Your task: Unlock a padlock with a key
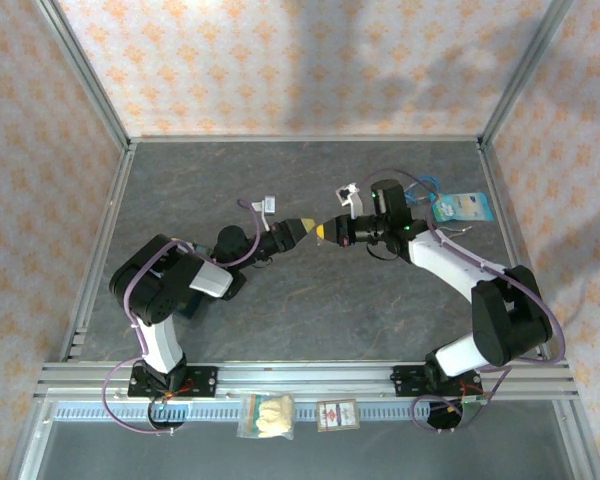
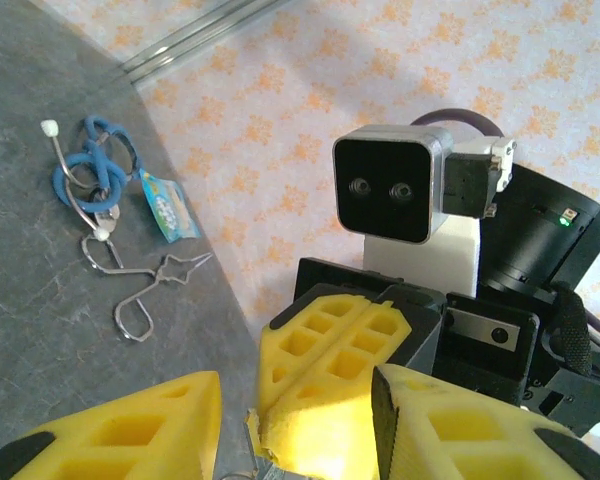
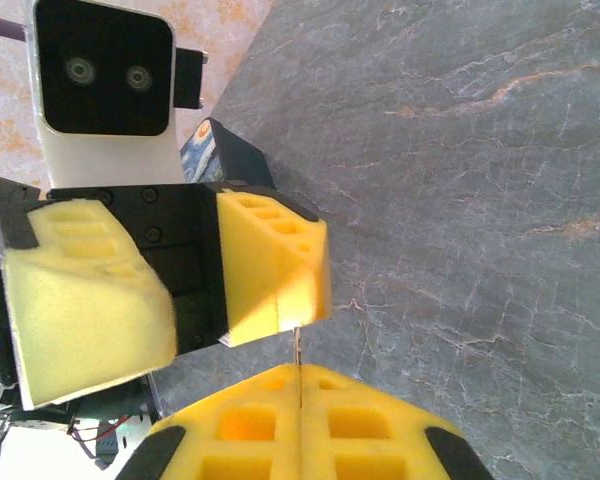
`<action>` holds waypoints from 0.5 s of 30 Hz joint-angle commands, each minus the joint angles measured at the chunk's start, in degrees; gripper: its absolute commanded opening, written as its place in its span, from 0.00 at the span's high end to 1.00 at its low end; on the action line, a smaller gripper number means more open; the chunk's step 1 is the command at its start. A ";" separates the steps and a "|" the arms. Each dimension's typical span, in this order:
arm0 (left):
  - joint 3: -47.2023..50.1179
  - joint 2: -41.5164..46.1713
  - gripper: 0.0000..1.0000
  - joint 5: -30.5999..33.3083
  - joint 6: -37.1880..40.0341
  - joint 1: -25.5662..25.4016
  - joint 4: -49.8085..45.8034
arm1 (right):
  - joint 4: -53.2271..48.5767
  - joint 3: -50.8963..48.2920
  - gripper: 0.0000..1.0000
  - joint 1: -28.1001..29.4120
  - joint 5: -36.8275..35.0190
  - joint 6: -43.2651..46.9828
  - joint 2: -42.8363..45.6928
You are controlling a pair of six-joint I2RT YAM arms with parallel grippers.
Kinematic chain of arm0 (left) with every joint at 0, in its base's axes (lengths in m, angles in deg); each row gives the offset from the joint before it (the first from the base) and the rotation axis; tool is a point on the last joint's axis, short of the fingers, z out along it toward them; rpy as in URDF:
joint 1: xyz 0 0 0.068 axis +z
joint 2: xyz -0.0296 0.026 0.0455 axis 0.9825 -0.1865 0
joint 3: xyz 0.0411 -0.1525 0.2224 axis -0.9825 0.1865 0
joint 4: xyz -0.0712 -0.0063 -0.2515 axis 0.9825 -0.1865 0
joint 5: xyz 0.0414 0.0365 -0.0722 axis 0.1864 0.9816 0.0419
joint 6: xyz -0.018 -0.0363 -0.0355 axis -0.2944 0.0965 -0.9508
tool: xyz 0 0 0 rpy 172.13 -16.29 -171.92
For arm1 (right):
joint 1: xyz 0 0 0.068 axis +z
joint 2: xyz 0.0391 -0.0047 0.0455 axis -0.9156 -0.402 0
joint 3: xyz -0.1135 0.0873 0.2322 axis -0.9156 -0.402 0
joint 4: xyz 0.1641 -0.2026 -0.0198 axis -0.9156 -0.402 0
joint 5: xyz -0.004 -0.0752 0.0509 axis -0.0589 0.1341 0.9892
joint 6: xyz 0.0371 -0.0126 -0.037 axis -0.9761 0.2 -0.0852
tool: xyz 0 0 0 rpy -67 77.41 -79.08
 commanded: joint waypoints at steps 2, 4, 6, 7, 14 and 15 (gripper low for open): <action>-1.72 -0.74 0.58 -1.40 -1.00 -0.47 4.40 | 3.52 -0.07 1.00 -0.10 2.20 -1.12 0.54; -1.85 -0.67 0.60 -1.21 -0.63 -0.52 3.87 | 3.75 -0.07 1.00 -0.09 2.31 -1.28 0.31; -2.05 -0.71 0.61 -1.11 -0.42 -0.47 3.51 | 3.75 -0.15 1.00 -0.09 2.57 -1.31 0.15; -2.23 -0.65 0.63 -1.11 -0.27 -0.52 3.47 | 3.83 -0.22 1.00 -0.07 2.66 -1.38 0.10; -2.91 -1.00 0.89 -1.46 -0.31 -0.56 3.20 | 3.85 -0.24 1.00 -0.03 2.75 -1.26 0.02; -2.91 -1.00 0.93 -1.54 -0.33 -0.58 3.20 | 3.84 -0.24 1.00 0.03 2.77 -1.31 -0.04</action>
